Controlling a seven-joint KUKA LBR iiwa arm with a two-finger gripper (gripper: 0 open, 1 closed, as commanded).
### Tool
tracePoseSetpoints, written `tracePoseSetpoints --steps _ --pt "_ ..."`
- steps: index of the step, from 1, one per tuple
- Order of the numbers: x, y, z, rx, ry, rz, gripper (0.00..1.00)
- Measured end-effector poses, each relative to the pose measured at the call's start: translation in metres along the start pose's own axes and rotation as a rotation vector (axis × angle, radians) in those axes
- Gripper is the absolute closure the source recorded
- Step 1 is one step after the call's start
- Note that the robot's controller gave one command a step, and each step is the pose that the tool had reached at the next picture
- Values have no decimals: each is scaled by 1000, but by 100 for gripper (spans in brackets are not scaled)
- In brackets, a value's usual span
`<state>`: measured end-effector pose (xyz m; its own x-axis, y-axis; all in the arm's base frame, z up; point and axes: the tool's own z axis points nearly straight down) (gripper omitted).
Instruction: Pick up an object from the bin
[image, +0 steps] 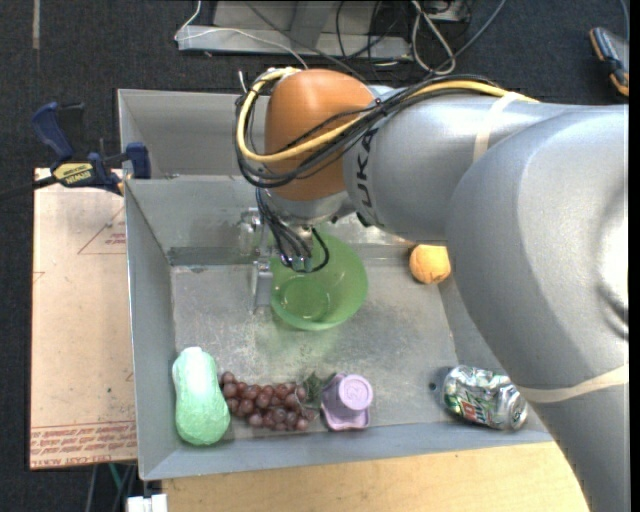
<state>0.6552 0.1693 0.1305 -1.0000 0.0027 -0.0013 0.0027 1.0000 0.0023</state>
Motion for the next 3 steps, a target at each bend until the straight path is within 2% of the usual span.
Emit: tracePoseSetpoints --steps 1,2,3 --pt "6 -19 -87 0 0 -31 0" --pt "8 -17 -121 -1 -4 -34 0" --pt "15 -32 -127 -1 -8 -35 0"
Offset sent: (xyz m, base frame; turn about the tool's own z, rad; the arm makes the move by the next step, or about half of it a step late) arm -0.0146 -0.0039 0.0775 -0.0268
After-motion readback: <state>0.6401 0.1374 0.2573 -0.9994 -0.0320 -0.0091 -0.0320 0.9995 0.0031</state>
